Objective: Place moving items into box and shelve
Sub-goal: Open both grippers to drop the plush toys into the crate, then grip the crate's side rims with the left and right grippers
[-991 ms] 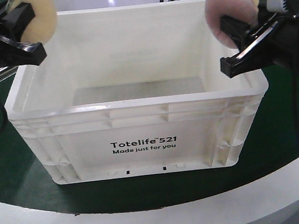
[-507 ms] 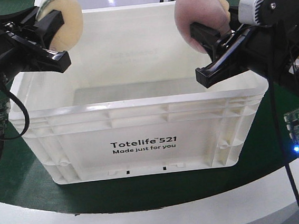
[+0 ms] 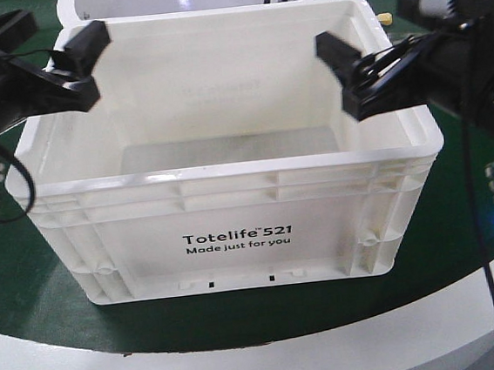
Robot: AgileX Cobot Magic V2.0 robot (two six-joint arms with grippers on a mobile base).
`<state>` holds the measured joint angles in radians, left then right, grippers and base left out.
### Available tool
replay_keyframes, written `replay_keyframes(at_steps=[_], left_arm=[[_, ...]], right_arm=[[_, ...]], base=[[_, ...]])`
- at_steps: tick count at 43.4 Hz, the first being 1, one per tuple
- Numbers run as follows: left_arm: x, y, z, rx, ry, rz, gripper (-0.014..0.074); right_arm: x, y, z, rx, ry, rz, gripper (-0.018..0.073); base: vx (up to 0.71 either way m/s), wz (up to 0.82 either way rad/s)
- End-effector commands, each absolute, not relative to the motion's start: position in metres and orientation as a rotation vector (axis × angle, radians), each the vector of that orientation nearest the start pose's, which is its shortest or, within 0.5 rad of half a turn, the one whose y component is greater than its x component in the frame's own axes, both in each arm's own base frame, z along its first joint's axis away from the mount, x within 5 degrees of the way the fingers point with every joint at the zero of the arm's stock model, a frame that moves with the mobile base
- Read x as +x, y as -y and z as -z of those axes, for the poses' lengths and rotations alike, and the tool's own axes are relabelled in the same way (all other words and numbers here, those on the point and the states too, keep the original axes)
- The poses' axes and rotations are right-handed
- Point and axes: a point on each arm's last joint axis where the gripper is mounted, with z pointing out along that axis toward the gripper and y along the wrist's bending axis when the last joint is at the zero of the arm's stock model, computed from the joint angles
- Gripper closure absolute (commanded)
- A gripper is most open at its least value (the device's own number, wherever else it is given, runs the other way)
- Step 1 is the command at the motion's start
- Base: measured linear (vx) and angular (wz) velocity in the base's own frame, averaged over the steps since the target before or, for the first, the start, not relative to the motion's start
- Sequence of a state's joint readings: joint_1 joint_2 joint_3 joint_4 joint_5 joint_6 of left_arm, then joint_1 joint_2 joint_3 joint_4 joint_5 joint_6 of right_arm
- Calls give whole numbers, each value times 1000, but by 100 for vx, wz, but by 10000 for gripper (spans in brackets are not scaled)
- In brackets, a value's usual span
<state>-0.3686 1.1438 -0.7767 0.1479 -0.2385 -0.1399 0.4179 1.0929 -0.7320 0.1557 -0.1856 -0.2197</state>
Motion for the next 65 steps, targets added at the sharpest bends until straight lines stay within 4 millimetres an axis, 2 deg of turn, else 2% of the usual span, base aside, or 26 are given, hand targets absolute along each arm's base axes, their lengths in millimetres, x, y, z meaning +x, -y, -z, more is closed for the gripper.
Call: replay_keyframes(at_steps=[1, 11, 16, 25, 26, 39, 52, 53, 65], left_arm=[[229, 80, -369, 263, -1506, 289, -3], [221, 50, -369, 196, -1620, 163, 24], [216, 39, -367, 163, -1677, 122, 31], [215, 36, -365, 151, -1716, 106, 31], [215, 36, -365, 150, -1712, 108, 31], [215, 35, -363, 143, -1737, 110, 32], [215, 35, -360, 143, -1766, 105, 32], [215, 35, -360, 142, -1769, 105, 32], [215, 35, -360, 142, -1769, 105, 32]], right_arm=[[224, -79, -360, -289, -1497, -191, -55], [226, -54, -361, -218, -1535, -116, -34], [227, -50, -364, -213, -1627, -115, -30], [234, -53, -380, -253, -1783, -148, -30], [248, -60, -404, -225, -1934, -235, -30], [274, -68, -418, -190, -2066, -287, 3], [298, -76, -408, -202, -2218, -308, 5], [311, -82, -394, -196, -2306, -357, 5], [321, -87, -376, -188, -2392, -397, 5]], base=[[0, 0], [0, 0], [0, 0], [0, 0], [0, 0], [0, 0], [0, 0], [0, 0], [0, 0]])
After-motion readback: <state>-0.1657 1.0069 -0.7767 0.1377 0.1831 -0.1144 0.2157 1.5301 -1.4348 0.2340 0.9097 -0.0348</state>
